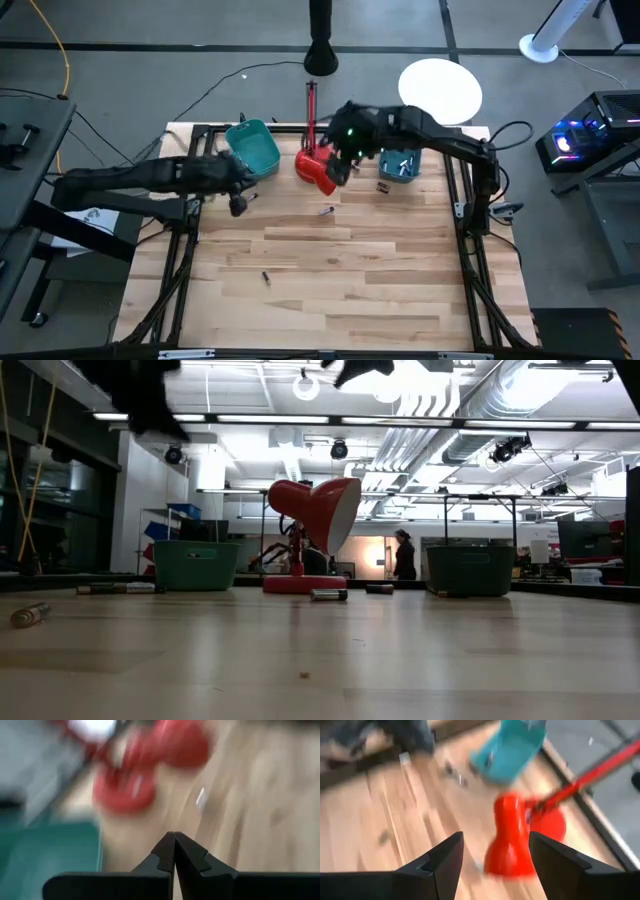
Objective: Sort batteries
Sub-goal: Put the silver battery into the blue bin
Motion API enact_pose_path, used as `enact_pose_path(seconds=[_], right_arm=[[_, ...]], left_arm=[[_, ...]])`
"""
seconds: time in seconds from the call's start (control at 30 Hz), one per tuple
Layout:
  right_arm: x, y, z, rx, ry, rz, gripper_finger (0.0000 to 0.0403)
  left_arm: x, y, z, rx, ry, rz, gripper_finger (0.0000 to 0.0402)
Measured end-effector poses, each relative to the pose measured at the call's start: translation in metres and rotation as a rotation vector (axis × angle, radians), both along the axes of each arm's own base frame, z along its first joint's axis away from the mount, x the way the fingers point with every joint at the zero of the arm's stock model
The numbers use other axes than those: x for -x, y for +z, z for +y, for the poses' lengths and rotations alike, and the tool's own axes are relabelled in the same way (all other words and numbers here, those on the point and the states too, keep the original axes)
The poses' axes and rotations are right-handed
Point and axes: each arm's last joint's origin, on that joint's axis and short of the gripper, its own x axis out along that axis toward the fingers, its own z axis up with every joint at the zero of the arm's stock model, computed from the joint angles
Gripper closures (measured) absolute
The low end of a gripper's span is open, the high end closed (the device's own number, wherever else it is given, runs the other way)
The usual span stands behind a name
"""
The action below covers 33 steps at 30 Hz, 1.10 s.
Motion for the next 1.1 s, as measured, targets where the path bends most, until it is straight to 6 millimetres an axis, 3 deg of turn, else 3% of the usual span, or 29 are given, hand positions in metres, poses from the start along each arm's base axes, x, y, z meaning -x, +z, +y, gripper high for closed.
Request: enact_pose_path(seconds=[0.17, 0.37, 0.6, 0.83, 1.1], right_arm=[[0.001, -0.024, 0.024, 0.0, 0.082, 0.177, 0.0183], [0.008, -0.045, 0.05, 0.054, 0.129, 0.354, 0.0183], [0.021, -0.05, 0.062, 0.087, 0.118, 0.403, 0.0183], [0.032, -0.044, 0.062, 0.103, 0.033, 0.364, 0.0183], [0.027, -0.04, 0.062, 0.099, 0.02, 0.288, 0.0183]], left_arm=[[-0.017, -0.047, 0.007, 0.287, 0.147, 0.301, 0.0402], [-0.036, -0.078, 0.015, 0.42, 0.255, 0.465, 0.039], [-0.044, -0.1, 0.026, 0.426, 0.26, 0.604, 0.0312], [-0.047, -0.116, 0.04, 0.341, 0.205, 0.706, 0.0224], [-0.051, -0.137, 0.055, 0.284, 0.186, 0.816, 0.0195]])
